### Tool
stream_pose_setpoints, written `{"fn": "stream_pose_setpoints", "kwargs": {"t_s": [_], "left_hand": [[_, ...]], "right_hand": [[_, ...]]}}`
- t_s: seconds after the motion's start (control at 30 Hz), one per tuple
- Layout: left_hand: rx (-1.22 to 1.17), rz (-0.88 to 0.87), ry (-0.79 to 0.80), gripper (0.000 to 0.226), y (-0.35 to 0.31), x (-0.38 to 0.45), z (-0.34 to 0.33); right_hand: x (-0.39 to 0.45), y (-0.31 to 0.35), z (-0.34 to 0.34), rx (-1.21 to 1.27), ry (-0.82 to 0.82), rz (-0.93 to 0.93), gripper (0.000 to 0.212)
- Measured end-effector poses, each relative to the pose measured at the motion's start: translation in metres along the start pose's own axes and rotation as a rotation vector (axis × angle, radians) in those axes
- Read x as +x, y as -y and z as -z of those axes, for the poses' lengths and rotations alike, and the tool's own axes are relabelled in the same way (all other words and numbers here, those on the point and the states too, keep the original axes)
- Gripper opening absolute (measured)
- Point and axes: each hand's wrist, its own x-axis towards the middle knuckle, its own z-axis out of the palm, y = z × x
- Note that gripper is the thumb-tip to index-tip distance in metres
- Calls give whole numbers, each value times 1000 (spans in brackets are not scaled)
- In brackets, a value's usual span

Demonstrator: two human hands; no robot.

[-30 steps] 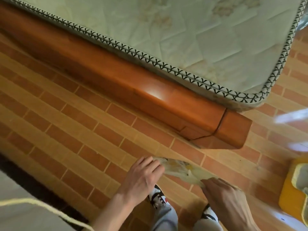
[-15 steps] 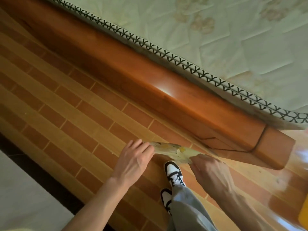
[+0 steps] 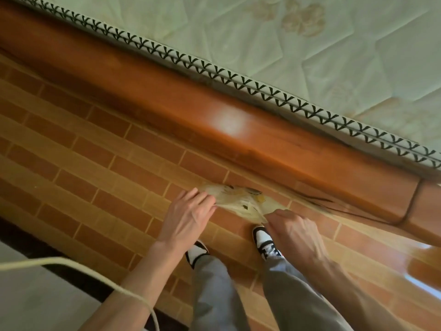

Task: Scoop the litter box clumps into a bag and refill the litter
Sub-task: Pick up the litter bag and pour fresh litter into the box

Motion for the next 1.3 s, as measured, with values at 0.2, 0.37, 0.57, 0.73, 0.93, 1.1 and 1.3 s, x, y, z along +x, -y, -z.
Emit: {"fn": "stream_pose_setpoints", "kwargs": {"t_s": [0.2, 0.37, 0.57, 0.73, 0.93, 1.1, 1.3], "left_hand": [[-53, -117, 54, 10, 42, 16, -9], [-91, -223, 132, 10, 70, 24, -20], [-121, -207, 208, 12, 87, 37, -31], [-76, -223, 324, 5, 94, 64, -49], [16, -102, 249, 3, 108, 104, -64], [127, -72, 249, 25, 112, 125, -72], [193, 39, 290, 37, 101, 133, -66]], "right_hand": [[24, 12, -17, -1, -25, -87, 21], [37, 18, -42, -12, -6, -162, 26], [58, 22, -62, 4, 61, -265, 19], [88, 16, -70, -16, 154, -331, 12], [123, 11, -74, -134, 102, -341, 10], [133, 5, -84, -74, -59, -342, 14], [127, 7, -90, -83, -190, -277, 33]]}}
